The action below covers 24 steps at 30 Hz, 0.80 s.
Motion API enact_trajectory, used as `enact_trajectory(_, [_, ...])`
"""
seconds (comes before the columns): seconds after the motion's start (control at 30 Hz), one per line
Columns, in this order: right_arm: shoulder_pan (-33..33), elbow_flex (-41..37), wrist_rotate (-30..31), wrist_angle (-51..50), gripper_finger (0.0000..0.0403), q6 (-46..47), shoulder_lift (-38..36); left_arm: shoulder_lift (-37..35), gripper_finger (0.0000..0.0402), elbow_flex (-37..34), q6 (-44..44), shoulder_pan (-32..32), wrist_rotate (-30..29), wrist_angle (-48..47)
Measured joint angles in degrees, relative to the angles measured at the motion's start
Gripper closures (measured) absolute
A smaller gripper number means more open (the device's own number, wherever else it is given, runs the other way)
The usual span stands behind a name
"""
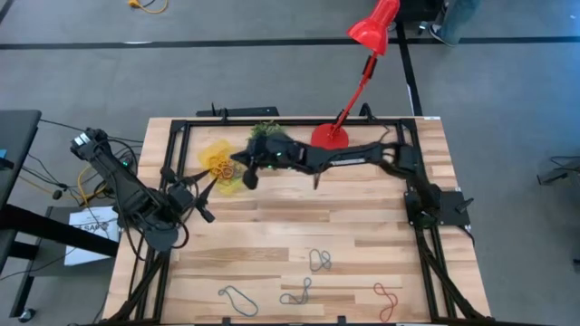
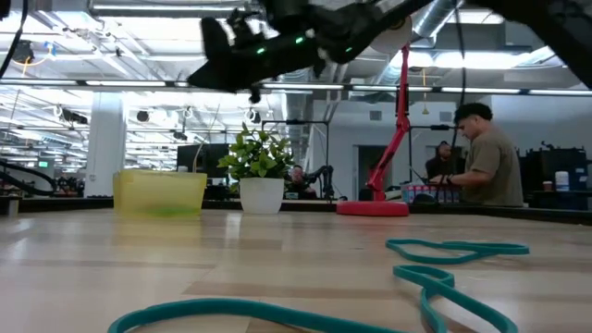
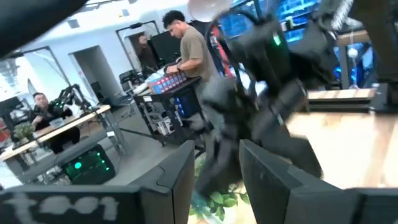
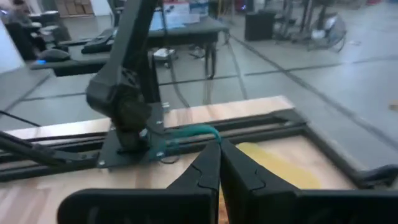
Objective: Pick and place items into bin
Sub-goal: Put the blue rubber band into the yellow bin
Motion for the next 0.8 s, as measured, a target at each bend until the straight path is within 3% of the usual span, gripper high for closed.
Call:
enact_trajectory(0.13, [-0.6,9.6,-0.4,-2.7,0.0403,2.4,7.6,-0.2,0.0283,0.0,0.3,0.0,0.1,-0.3])
enact_trajectory(0.4, [-0.7,27.2,1.4,-23.5,0.0403,2.0,17.7,-0.1,0.0283,0.0,0.1,0.0,0.1,-2.9])
enact_trajectory(0.53, [-0.8,30.7,-1.6,-29.4,0.0391,-0.1,20.1,-0.1,0.0283,0.0,-1.5,0.0,0.1,-3.5])
enact_trajectory(0.8, [-0.3,31.1,-1.7,-30.8,0.0312,-0.2,19.6,-0.1,0.0283,0.0,-3.5,0.0,2.8,-3.7])
